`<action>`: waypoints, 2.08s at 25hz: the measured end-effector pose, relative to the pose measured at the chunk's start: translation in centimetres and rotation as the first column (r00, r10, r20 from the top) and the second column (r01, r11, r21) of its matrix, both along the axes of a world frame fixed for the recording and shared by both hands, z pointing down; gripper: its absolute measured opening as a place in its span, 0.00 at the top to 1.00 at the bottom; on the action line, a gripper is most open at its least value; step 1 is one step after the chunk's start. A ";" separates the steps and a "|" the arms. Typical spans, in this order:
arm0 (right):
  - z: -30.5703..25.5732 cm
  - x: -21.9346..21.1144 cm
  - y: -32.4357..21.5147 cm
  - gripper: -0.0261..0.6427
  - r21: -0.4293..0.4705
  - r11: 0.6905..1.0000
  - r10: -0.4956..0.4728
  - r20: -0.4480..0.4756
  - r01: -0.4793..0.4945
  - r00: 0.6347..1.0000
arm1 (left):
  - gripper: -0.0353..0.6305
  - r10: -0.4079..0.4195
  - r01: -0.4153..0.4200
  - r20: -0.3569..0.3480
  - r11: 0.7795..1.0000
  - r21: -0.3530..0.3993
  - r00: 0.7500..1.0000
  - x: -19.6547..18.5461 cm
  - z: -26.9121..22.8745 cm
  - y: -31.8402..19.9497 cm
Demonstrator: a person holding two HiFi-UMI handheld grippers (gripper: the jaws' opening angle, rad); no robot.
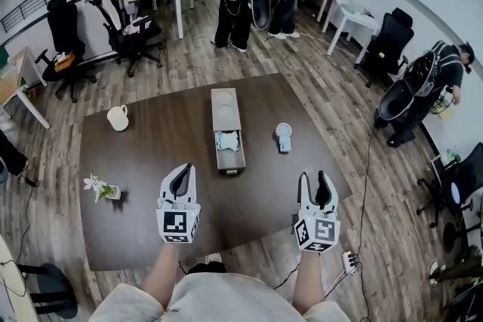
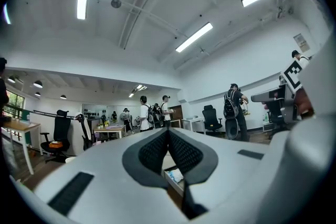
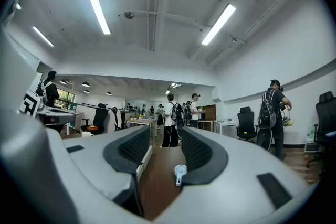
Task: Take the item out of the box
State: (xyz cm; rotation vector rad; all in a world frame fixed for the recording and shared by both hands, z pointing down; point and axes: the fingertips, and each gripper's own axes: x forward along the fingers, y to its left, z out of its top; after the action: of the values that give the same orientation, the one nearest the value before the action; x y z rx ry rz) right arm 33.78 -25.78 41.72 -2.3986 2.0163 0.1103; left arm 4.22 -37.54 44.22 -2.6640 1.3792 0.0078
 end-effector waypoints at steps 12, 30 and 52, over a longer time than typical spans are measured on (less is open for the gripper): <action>0.7 -4.6 -10.0 0.67 -0.034 0.993 -0.114 -0.023 0.113 0.993 | 0.94 -0.074 0.074 0.032 0.997 -0.004 0.997 -4.5 1.0 -6.6; 7.3 -9.7 -21.4 0.70 -0.248 0.906 -0.377 -0.105 0.343 0.920 | 0.94 -0.101 0.108 0.077 0.991 -0.084 0.992 -4.0 6.2 -11.1; 23.2 -14.4 -28.6 0.69 -0.728 0.509 -0.785 -0.174 0.460 0.595 | 0.94 -0.163 0.206 0.159 0.929 -0.308 0.974 -2.4 16.2 -11.4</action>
State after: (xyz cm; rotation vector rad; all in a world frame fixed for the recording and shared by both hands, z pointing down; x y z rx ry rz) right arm 19.38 -54.33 64.87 -1.6675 3.5819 0.0464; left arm 1.83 -48.90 60.39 -2.7058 1.7102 -0.4438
